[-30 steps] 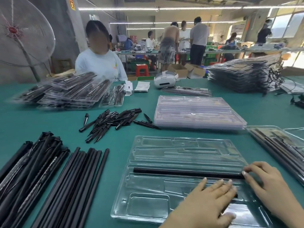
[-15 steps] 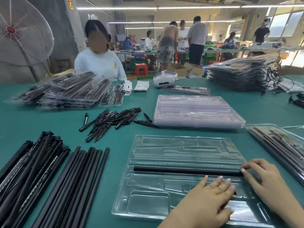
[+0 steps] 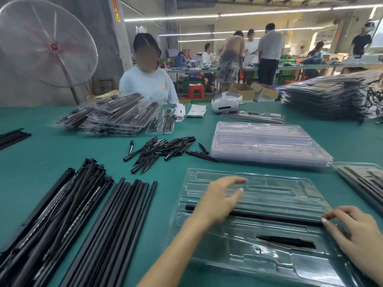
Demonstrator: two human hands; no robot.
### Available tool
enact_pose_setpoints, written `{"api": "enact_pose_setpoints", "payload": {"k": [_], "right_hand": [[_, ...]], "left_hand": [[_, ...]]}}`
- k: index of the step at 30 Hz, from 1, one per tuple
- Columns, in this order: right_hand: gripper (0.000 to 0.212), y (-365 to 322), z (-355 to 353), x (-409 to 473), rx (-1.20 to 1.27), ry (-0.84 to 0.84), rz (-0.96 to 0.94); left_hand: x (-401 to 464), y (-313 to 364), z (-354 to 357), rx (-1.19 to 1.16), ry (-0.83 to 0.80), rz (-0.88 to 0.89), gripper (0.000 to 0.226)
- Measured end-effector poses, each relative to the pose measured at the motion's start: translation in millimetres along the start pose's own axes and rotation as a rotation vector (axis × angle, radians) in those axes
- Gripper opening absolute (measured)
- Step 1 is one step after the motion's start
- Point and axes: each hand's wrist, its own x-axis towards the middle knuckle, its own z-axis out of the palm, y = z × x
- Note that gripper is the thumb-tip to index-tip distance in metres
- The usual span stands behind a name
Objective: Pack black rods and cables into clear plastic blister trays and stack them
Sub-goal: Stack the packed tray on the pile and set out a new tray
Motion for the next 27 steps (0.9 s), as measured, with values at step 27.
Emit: {"api": "enact_pose_setpoints", "payload": {"k": [27], "right_hand": [[0.005,5,6,-4,0.038,0.062,-0.054]], "left_hand": [[-82,-129,-251,1.039,0.455,-0.865,0.041]]}}
